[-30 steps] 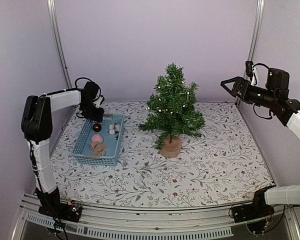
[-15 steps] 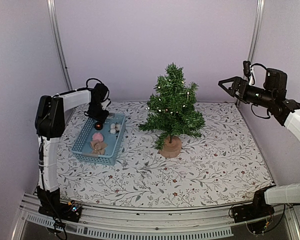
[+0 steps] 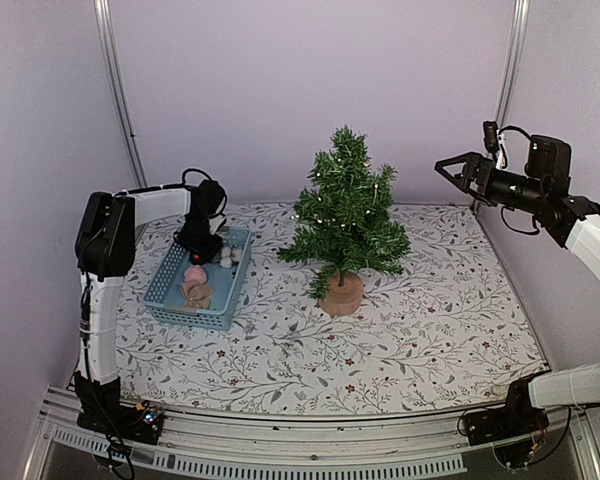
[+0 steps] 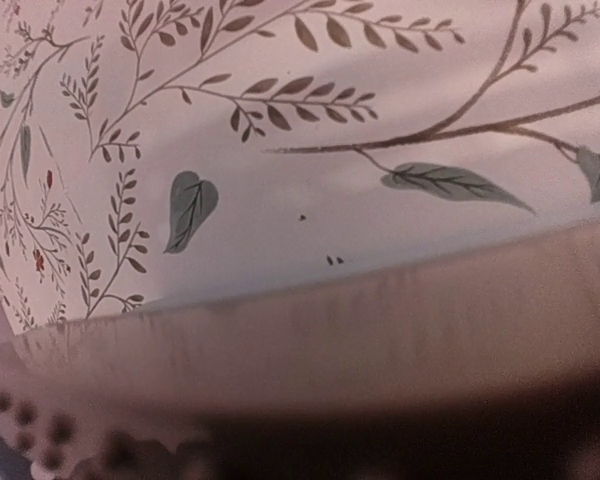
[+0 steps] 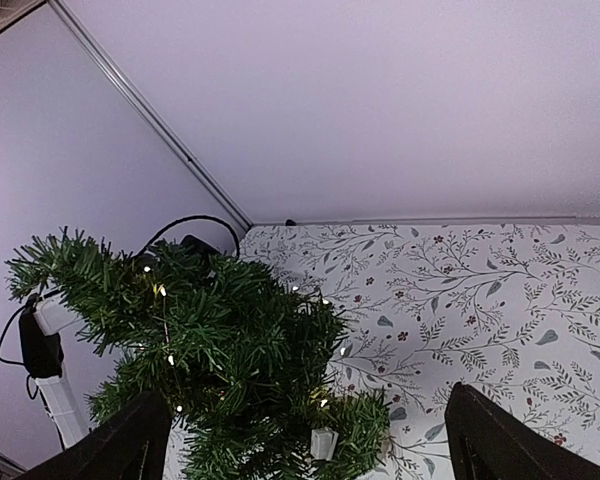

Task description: Decorate the small christmas tree

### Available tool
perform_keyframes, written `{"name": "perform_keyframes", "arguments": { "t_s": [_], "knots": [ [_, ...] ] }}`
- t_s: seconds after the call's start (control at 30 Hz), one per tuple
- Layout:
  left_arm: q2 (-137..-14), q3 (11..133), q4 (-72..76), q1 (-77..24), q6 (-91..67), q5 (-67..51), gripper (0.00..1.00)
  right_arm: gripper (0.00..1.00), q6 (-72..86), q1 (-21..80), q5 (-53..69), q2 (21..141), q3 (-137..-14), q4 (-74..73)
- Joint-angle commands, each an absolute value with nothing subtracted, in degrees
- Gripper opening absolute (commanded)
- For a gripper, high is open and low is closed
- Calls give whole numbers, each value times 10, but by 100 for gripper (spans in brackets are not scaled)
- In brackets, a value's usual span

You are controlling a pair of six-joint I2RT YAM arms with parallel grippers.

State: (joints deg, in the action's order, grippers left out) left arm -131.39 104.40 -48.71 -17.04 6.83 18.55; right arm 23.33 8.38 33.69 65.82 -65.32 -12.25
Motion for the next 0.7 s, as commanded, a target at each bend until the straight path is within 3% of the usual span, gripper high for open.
{"name": "perform_keyframes", "arguments": {
  "t_s": [0.0, 0.3, 0.5, 0.67],
  "knots": [
    [-1309, 1034, -520, -182, 60, 175, 61, 99, 228, 78, 350, 661, -674, -110],
    [-1260, 1041, -541, -187, 12, 110, 47, 99, 226, 77, 356, 657, -674, -107],
    [-1180, 1013, -498, -188, -80, 22, 45, 99, 233, 77, 367, 656, -668, -97],
    [-1098, 908, -418, -189, -195, -58, 45, 99, 241, 77, 372, 658, -661, -85]
  ]
}}
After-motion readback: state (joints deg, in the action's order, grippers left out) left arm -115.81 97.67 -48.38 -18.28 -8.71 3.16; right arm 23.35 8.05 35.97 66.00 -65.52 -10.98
